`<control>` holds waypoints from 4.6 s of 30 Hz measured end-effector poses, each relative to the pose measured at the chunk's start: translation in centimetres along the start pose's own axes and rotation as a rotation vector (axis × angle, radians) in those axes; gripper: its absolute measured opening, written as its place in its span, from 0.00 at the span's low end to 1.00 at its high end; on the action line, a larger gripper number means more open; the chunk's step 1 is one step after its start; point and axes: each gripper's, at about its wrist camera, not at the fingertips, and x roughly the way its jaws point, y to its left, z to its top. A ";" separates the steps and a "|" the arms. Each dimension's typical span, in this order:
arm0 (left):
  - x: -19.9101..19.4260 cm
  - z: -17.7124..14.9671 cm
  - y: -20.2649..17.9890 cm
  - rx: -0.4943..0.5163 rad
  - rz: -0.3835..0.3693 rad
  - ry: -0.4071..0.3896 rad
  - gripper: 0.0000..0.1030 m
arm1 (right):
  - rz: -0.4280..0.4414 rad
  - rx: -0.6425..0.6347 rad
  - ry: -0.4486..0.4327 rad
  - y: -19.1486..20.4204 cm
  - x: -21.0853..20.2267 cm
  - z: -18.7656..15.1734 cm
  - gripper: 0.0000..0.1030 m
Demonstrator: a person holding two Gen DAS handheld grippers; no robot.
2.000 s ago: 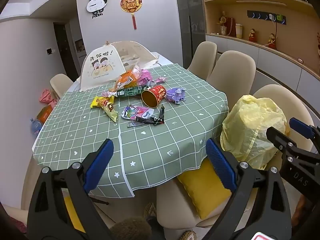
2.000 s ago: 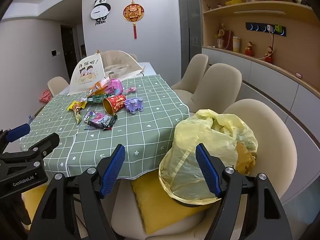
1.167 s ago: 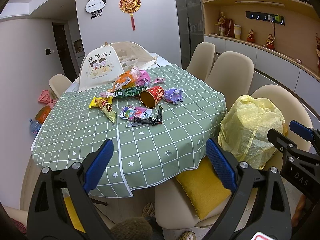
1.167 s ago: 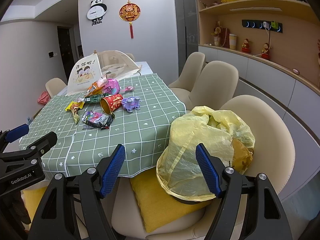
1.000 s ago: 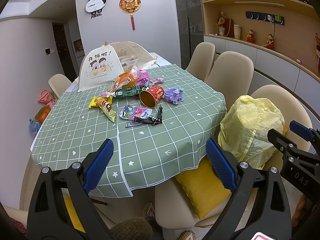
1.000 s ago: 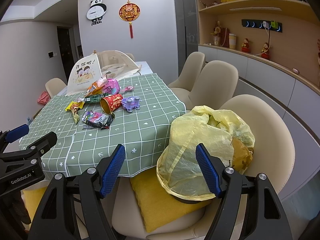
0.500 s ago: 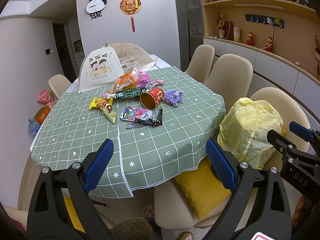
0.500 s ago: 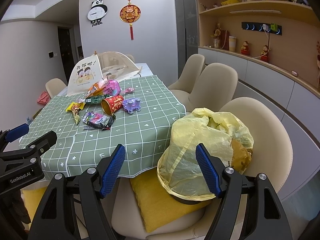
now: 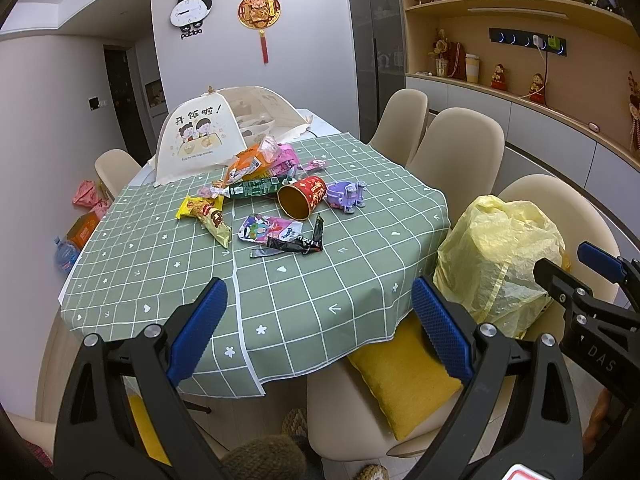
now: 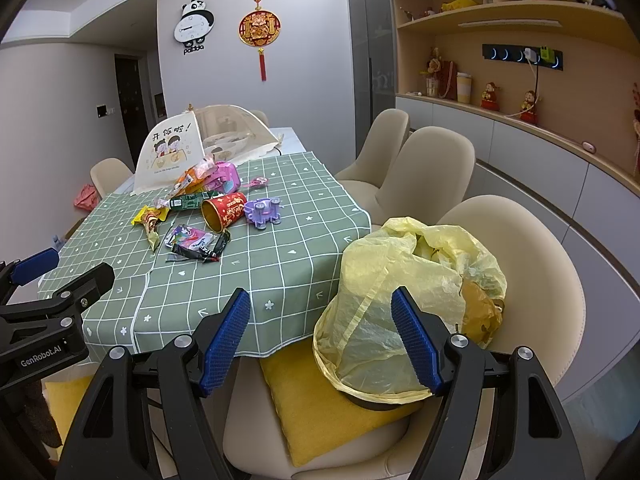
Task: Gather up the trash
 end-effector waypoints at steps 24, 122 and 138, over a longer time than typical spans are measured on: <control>0.3 0.0 -0.3 -0.002 0.000 -0.001 0.87 | -0.005 0.006 0.001 -0.3 0.1 0.1 0.67; 25.1 6.9 26.9 -0.434 -0.180 0.319 0.32 | 0.268 -0.302 0.286 19.1 33.9 16.9 0.08; 23.6 10.1 23.0 -0.403 -0.201 0.256 0.33 | 0.331 -0.140 0.286 13.5 28.3 16.6 0.10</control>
